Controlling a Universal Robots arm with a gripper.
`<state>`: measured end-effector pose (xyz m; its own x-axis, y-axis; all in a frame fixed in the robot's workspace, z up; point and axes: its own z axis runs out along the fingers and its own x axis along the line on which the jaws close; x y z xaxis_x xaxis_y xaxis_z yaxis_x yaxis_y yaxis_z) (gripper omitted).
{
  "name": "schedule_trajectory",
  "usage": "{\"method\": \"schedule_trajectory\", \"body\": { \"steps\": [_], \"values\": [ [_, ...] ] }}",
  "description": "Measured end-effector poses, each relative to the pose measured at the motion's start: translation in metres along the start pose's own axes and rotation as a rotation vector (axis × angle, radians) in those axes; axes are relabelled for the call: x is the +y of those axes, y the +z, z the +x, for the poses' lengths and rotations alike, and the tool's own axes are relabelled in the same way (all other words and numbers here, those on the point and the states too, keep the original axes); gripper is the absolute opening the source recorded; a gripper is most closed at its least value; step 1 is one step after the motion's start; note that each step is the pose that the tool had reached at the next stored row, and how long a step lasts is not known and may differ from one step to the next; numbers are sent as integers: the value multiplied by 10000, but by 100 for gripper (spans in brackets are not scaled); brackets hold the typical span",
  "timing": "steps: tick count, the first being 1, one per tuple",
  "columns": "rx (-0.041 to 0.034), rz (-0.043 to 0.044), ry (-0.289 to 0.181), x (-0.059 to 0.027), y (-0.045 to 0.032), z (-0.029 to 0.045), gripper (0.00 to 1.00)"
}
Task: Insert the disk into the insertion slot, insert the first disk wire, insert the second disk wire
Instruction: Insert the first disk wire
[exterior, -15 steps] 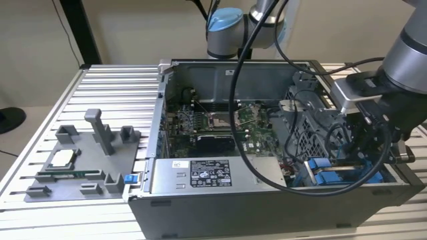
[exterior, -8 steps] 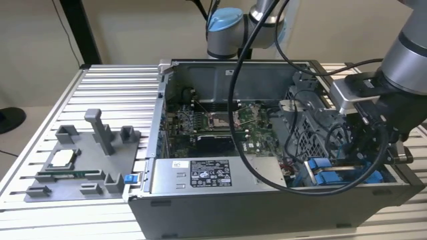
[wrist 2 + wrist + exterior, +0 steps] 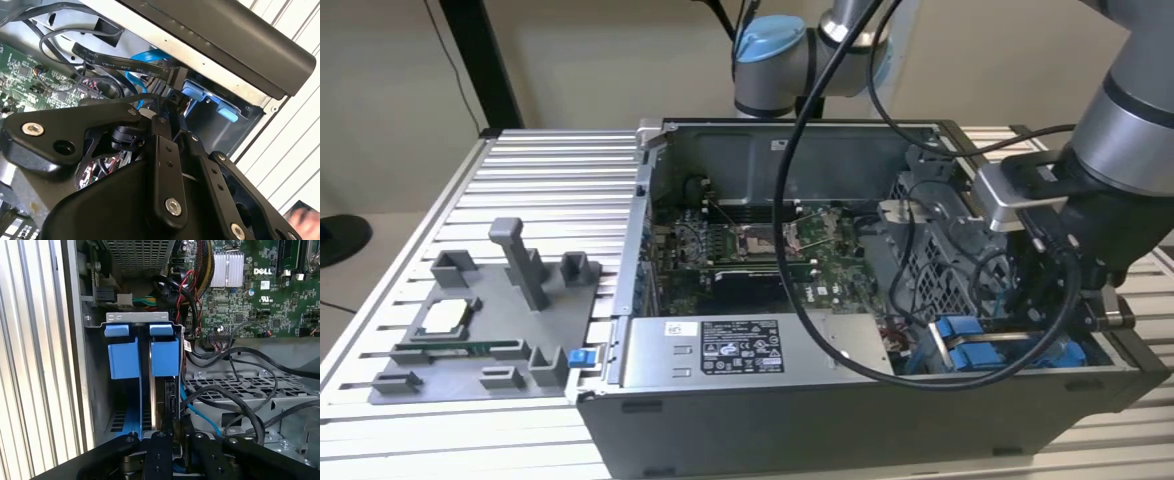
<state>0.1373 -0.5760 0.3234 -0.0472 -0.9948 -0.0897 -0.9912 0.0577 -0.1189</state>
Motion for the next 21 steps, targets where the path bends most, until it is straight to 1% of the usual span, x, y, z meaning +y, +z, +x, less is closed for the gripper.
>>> {"method": "schedule_trajectory", "body": {
  "steps": [8, 9, 10, 11, 12, 14, 16, 21],
  "values": [
    [-2, 0, 0, 0, 3, -1, 0],
    [-12, 0, 1, 1, 7, -1, 100],
    [-54, 0, 4, 1, 27, -2, 100],
    [-40, -1, 3, 1, 23, 0, 100],
    [-10, 0, 7, -1, 2, -1, 100],
    [-20, 3, 41, -3, -25, -3, 100],
    [-20, 3, 48, -11, -89, -8, 100],
    [-25, -4, -43, -36, -302, -28, 100]
  ]
}}
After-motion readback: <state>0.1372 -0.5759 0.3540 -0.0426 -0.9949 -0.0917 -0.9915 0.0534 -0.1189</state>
